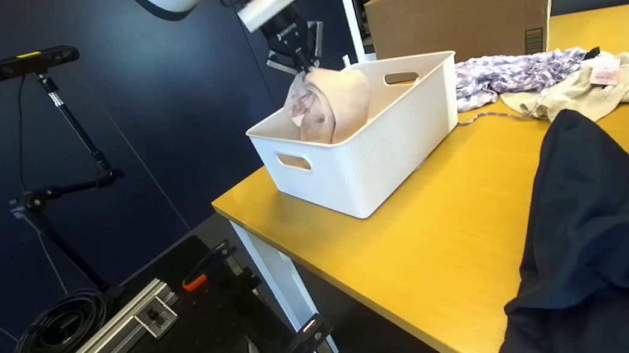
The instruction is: Put the blue and peach shirts on the table
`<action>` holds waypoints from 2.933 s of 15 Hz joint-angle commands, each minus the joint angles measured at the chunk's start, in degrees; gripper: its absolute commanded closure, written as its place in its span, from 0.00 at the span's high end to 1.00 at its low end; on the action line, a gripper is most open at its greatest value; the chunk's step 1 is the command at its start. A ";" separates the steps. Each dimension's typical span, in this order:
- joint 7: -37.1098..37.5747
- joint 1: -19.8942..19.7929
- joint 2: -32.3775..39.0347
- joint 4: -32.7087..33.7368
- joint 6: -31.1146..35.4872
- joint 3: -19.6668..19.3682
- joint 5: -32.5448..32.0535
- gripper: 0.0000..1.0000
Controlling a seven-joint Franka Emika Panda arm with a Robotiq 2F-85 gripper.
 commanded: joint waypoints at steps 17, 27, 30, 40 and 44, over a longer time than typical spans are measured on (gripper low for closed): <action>11.11 -14.45 -50.01 -41.83 5.48 -17.97 -9.16 0.03; -13.61 -9.15 -18.06 -36.07 34.56 -30.47 15.83 0.03; -22.38 -13.50 -10.13 -32.27 35.82 -19.87 29.64 0.03; -33.65 -29.63 1.71 -20.59 33.09 -4.28 34.45 0.57; -32.25 -27.11 -3.23 -18.92 29.84 -5.43 33.43 0.87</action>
